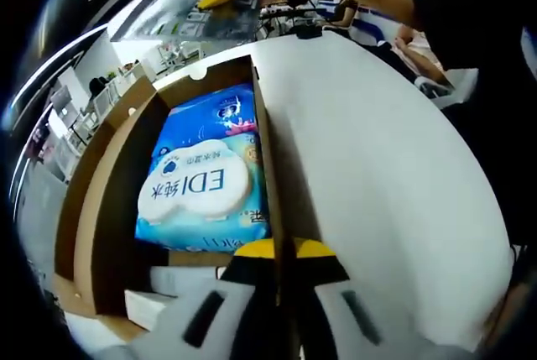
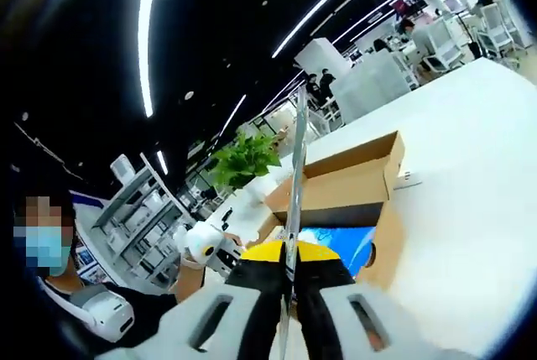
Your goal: Operate the shoe box by opening the lid, removing the specified soft item, and placing it in the target area until the item is outside and the box remains undamaged.
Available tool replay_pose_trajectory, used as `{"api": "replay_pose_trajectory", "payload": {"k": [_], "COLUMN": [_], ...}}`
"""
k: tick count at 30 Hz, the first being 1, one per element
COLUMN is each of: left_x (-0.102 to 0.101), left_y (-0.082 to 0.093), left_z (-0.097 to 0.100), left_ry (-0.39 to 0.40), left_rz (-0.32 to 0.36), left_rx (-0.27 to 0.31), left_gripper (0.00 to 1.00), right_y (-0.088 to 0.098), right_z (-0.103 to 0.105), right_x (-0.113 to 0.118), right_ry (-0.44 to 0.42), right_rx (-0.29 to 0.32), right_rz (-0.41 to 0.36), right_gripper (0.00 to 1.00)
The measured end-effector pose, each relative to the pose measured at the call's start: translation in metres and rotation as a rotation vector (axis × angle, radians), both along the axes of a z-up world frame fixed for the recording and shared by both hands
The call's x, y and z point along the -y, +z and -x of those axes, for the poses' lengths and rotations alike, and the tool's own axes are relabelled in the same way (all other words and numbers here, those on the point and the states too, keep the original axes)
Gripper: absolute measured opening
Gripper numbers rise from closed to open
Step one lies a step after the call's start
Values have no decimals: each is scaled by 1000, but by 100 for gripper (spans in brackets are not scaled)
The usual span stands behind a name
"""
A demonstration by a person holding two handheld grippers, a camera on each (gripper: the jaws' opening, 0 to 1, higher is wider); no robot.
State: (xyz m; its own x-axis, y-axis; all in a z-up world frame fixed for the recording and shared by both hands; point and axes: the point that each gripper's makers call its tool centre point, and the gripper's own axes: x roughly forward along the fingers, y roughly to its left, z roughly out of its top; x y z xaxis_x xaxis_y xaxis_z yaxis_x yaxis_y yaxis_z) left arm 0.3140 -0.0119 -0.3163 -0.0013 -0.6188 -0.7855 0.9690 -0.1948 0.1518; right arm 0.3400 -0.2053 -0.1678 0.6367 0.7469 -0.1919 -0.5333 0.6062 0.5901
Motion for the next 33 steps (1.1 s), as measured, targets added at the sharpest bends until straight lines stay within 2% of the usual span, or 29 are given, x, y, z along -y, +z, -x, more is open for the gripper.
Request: {"api": "replay_pose_trajectory", "payload": {"k": [6, 10, 13, 15, 17, 18, 24, 25, 28, 30, 32, 33], "left_x": [-1, -1, -1, -1, -1, -1, -2, -3, -4, -4, -4, -4], "left_y": [-1, -1, -1, -2, -2, -2, -5, -5, -6, -6, -6, -6], "left_z": [2, 1, -2, -4, -5, -5, -6, -7, -7, -7, -7, -7], "left_ry": [11, 12, 9, 13, 16, 17, 21, 23, 22, 24, 24, 25], "left_rz": [-8, -5, -7, -12, -17, -20, -37, -44, -52, -54, -56, -56], "left_rx": [2, -7, -11, -10, -8, -7, 0, 5, 11, 11, 11, 10], "left_gripper": [3, 3, 3, 3, 3, 3, 3, 3, 3, 3, 3, 3], "right_y": [5, 0, 1, 0, -3, -4, -10, -22, -30, -36, -40, -44], "right_z": [11, 12, 15, 14, 15, 17, 11, 4, -2, -7, -10, -12], "right_x": [32, 60, 70, 81, 86, 82, 85, 92, 97, 103, 105, 108], "right_ry": [-80, -124, -130, -127, -120, -120, -115, -79, -73, -56, -41, -26], "right_rx": [44, 83, 92, 136, 155, 167, 175, 194, 202, 215, 230, 241], "right_rz": [81, 265, 316, 432, 517, 534, 552, 632, 677, 760, 808, 864], "right_gripper": [1, 1, 1, 1, 1, 1, 1, 1, 1, 1, 1, 1]}}
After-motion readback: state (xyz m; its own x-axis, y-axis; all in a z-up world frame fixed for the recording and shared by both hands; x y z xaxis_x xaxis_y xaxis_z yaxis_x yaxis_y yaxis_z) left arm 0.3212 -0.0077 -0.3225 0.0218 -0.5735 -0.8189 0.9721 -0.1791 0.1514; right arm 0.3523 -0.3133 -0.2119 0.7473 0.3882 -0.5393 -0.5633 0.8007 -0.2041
